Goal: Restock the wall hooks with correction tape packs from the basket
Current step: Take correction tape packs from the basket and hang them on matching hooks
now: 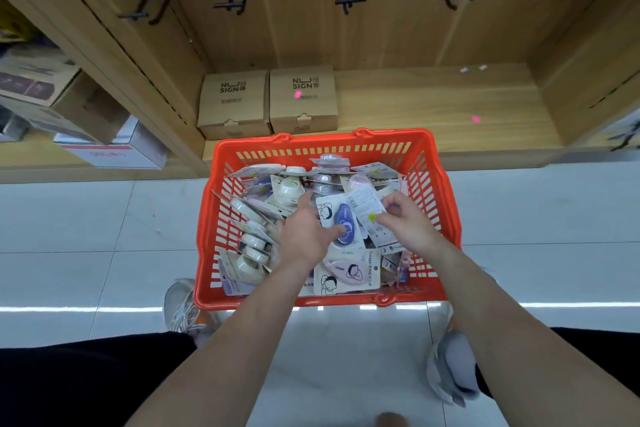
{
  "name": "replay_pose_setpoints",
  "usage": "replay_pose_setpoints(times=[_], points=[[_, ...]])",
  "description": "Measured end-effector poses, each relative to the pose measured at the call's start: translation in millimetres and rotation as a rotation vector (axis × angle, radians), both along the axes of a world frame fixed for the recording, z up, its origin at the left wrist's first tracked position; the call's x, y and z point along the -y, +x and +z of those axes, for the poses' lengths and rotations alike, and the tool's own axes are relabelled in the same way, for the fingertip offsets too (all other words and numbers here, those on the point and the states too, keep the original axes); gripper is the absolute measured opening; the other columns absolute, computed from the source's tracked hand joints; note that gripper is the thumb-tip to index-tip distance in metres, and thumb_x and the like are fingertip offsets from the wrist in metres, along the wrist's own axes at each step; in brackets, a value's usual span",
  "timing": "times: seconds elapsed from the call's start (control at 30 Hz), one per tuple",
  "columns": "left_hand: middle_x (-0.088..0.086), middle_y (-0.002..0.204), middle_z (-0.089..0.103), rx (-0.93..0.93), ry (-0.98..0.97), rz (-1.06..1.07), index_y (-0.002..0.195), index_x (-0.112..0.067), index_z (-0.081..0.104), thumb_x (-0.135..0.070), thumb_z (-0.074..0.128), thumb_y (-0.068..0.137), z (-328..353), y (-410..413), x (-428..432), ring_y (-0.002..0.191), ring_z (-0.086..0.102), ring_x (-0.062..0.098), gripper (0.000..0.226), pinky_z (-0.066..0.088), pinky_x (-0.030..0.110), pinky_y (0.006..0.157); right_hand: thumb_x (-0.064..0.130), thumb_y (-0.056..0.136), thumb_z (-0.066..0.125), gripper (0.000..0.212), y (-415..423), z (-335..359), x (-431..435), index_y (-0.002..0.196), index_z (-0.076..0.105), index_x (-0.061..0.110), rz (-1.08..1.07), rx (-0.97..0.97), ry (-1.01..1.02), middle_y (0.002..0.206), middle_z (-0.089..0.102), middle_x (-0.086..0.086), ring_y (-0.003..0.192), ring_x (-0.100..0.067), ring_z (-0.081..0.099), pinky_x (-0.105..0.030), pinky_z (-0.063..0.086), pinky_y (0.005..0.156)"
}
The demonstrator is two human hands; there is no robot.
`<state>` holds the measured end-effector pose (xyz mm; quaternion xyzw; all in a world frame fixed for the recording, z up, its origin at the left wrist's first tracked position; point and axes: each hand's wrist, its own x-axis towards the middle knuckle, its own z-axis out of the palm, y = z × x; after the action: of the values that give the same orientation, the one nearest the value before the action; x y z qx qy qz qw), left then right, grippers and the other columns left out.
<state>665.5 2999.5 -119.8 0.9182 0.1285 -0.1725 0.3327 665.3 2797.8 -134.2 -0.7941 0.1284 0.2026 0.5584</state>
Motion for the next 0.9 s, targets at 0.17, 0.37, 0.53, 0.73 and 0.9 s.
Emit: replay_pose_setpoints(times=[0.17,0.37,0.53,0.73,0.9], points=[[-0.004,0.118,0.071,-0.007,-0.111,0.027,0.132,-0.021,0.059,-0.049,0.082,0.081,-2.0,2.3,-4.0,0.099,0.068,0.019,0.063,0.055,0.036,0.084,0.008,0.101,0.054,0.015,-11.4,10.7,-9.7,0.092,0.060,0.017,-0.029,0.026,0.101,0.081,0.054,0.000,0.072,-0.014,0.048,-0.029,0.038,0.069],[-0.006,0.113,0.071,-0.076,-0.388,0.129,0.119,-0.025,0.063,-0.059,0.070,0.084,-2.1,6.6,-7.4,0.105,0.068,0.016,0.050,0.053,0.048,0.100,0.008,0.091,0.076,0.031,-19.0,2.6,-29.9,0.111,0.058,0.024,-0.052,0.034,0.168,0.113,0.061,-0.001,0.095,-0.021,0.066,-0.031,0.057,0.083],[-0.010,0.109,0.067,-0.091,-0.350,0.175,0.135,-0.023,0.051,-0.075,0.076,0.066,-1.7,9.7,-10.8,0.108,0.064,0.020,0.091,0.052,0.049,0.100,0.008,0.072,0.092,0.056,-11.4,2.3,-44.0,0.118,0.063,0.019,-0.082,0.011,0.229,0.114,0.068,-0.004,0.087,-0.018,0.069,-0.023,0.059,0.070],[-0.001,0.115,0.067,-0.070,-0.411,0.297,0.141,-0.021,0.047,-0.042,0.088,0.076,0.7,21.1,-14.7,0.106,0.063,0.022,0.080,0.052,0.040,0.100,0.024,0.074,0.092,0.050,-5.4,-4.9,-41.6,0.116,0.065,0.029,-0.047,0.046,0.150,0.117,0.065,0.005,0.101,-0.013,0.062,-0.029,0.054,0.089],[-0.007,0.115,0.064,0.030,-0.610,0.324,0.119,-0.030,0.056,-0.026,0.089,0.079,17.8,21.8,-20.8,0.105,0.060,0.016,0.052,0.048,0.025,0.077,0.039,0.080,0.087,0.052,0.1,-0.5,-40.9,0.125,0.064,0.025,-0.001,-0.035,0.231,0.116,0.072,0.004,0.102,-0.012,0.071,-0.026,0.057,0.087]])
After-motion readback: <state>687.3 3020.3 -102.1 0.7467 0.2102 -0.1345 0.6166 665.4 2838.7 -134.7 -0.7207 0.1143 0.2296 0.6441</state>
